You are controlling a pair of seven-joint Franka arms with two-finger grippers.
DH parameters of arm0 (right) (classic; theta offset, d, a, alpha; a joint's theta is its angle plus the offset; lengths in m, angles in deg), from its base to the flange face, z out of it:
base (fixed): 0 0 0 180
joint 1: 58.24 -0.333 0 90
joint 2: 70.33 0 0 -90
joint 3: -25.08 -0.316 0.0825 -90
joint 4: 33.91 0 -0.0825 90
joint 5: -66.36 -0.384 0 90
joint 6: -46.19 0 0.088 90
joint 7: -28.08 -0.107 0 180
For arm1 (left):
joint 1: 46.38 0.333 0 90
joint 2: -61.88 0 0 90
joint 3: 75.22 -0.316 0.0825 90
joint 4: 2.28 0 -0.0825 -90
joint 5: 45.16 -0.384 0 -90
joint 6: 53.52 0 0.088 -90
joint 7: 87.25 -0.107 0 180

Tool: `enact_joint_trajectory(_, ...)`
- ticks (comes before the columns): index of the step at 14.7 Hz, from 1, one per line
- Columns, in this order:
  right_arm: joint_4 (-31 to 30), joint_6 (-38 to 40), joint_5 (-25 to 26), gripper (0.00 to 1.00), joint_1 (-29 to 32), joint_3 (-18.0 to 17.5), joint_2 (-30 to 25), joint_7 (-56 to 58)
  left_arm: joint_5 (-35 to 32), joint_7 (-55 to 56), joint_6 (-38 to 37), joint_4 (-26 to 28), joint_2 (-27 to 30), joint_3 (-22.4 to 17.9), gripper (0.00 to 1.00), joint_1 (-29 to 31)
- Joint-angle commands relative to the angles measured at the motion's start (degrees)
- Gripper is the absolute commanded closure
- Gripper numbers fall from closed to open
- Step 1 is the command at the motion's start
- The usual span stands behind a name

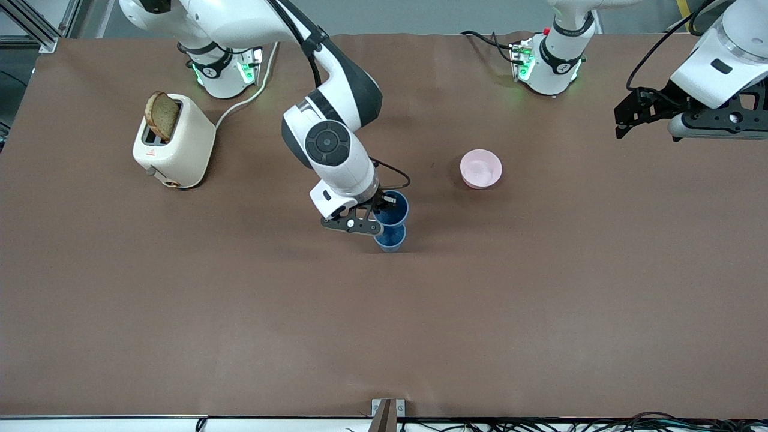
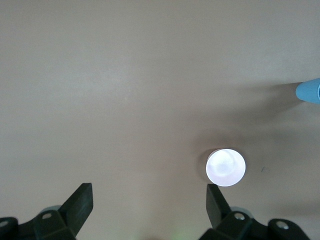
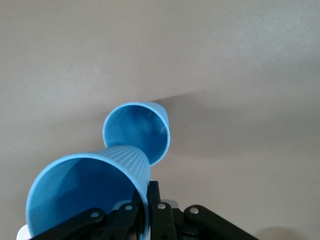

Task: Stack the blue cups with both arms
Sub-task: 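Lower the held cup into the placed blue cup with the right gripper, then open the right gripper and lift it off the stacked cups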

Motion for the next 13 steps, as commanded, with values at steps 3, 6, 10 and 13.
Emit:
enact_joint_trajectory(3,1.34,-1.25,-1.07,0.99,-0.17,0.68,1.54,-0.09,0.4,-1.12,0.55,-0.8,0.15,0.5,0.0,0.96)
enact_joint_trajectory(6,1.25,-1.07,-0.81,0.99,0.09,0.68,1.54,0.26,0.4,-1.12,0.46,-0.72,0.15,0.5,0.0,0.96)
enact_joint_trajectory(10,1.17,-1.25,-0.63,0.99,0.0,0.77,2.51,0.09,0.4,-1.12,-0.07,-0.63,0.32,0.59,0.0,0.87)
enact_joint_trajectory(13,1.16,-2.65,-0.63,0.99,-0.17,0.77,3.3,-0.09,0.4,-1.03,-0.77,-0.72,0.32,0.67,0.0,0.7)
